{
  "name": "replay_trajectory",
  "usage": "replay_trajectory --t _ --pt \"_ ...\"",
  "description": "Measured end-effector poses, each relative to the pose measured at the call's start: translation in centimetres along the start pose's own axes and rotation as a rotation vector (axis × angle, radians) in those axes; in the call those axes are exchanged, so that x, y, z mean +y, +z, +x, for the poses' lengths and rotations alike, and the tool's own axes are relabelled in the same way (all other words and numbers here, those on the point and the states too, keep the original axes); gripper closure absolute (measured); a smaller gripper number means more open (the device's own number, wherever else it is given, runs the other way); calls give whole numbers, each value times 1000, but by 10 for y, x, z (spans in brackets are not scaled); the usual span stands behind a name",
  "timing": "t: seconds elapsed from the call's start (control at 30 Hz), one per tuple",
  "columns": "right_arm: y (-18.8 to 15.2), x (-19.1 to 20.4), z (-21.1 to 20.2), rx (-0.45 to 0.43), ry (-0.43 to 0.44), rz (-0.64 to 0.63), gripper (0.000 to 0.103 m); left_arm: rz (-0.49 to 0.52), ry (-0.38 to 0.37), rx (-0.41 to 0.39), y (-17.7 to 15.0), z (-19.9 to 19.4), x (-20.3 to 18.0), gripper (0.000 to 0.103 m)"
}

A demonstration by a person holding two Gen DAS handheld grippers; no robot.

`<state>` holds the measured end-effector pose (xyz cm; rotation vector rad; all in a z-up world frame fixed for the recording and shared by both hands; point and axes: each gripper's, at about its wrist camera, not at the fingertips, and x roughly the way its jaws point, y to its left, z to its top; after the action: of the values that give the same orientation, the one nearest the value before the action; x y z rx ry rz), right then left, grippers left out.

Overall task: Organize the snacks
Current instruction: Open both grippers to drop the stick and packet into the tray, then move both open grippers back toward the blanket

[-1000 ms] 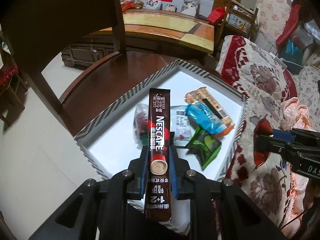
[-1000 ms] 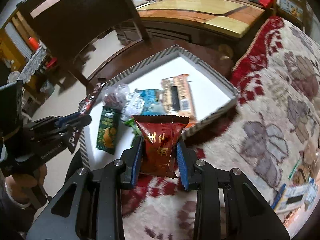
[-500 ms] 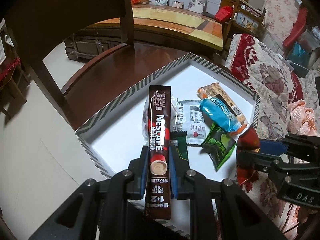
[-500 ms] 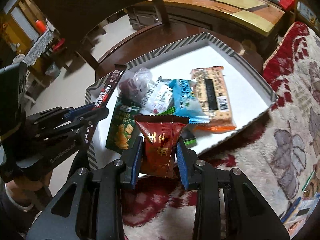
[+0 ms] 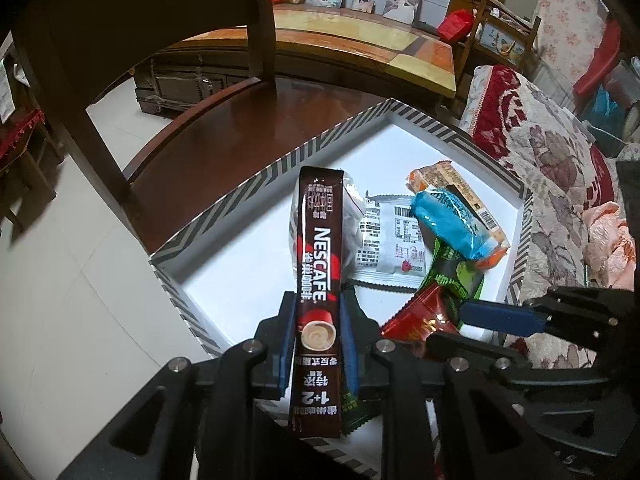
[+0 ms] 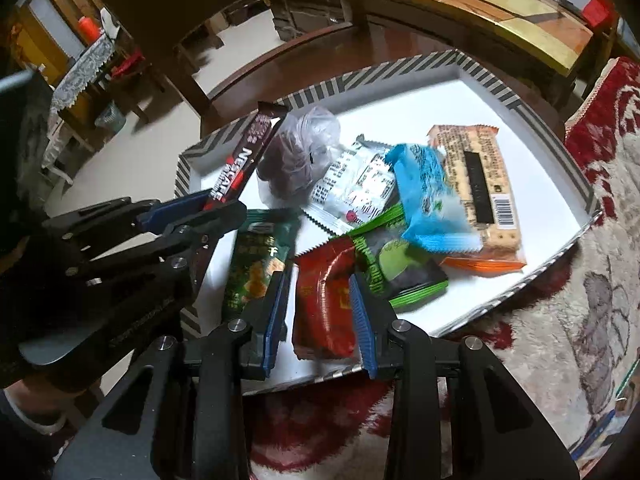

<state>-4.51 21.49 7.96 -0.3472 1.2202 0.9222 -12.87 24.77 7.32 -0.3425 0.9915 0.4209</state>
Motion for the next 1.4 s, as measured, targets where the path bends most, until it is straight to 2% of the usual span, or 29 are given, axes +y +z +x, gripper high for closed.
replay_trajectory --t 0.17,0.23,0.3,0.4,0.6,0.9,1.2,1.27,1.33,1.4 --pt "-5 -6 0 -4 33 40 72 -12 5 17 -2 3 0 77" --pt "-7 -8 -7 -16 37 49 72 -17 7 17 -2 1 0 72" --pt "-8 -10 -16 -36 37 54 72 -18 11 3 -1 -3 -1 57" --pt "-11 -14 -30 -70 41 69 72 -12 22 -32 0 -13 -5 40" --pt "-21 -27 -51 -107 20 110 71 21 20 -69 4 -25 -20 30" --pt "-45 -57 -80 -147 -3 189 71 79 -50 -78 7 -34 -59 24" --pt "-70 -90 -109 -189 -34 262 71 160 -111 -85 11 -38 -109 24" --pt "-77 -99 -117 -199 -44 287 68 174 -125 -86 12 -39 -120 24" --pt "-84 -109 -124 -209 -56 315 60 194 -137 -87 12 -40 -132 24" --pt "-92 -119 -131 -220 -65 338 60 216 -147 -88 13 -40 -144 24"
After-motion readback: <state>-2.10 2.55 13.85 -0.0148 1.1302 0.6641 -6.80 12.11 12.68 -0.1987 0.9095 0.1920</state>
